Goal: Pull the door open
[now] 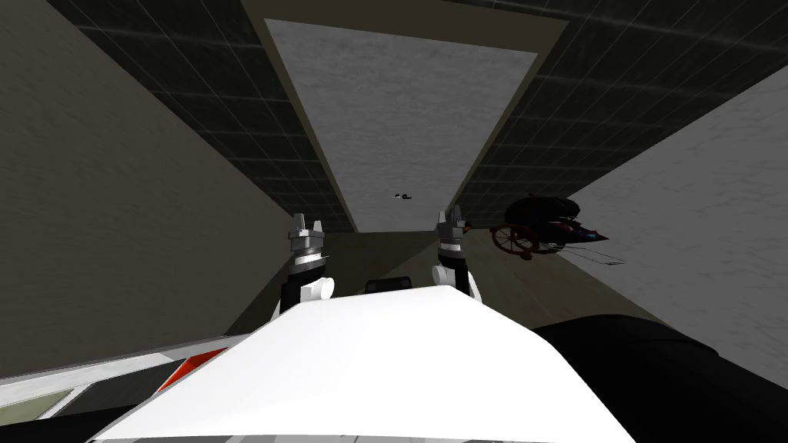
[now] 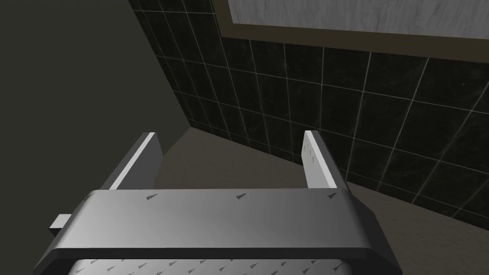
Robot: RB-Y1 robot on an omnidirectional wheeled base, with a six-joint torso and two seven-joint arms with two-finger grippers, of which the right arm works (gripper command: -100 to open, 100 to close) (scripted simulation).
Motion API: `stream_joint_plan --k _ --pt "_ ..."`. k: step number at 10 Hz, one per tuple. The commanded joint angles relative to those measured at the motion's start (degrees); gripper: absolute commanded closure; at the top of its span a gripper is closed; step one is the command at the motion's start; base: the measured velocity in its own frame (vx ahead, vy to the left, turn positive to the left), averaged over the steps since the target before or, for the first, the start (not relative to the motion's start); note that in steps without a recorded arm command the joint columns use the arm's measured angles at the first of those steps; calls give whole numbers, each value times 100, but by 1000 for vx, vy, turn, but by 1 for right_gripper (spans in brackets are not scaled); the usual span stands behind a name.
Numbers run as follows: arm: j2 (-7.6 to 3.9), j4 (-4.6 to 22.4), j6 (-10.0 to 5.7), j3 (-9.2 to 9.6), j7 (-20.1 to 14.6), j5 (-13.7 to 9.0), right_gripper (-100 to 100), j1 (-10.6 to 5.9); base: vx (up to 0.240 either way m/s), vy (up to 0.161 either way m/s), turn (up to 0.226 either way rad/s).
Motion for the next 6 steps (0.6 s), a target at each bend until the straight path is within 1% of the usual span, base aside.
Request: stream_joint_plan --k 1,3,4,6 --pt "-45 162 -41 -21 -24 8 -100 -55 61 8 0" --pt "-116 452 -113 -58 -66 21 -100 -153 131 1 18" --pt "-160 643 -161 -83 -94 31 -100 -218 162 -4 19" --pt "-207 854 -214 -110 -125 40 -100 -289 132 -2 9"
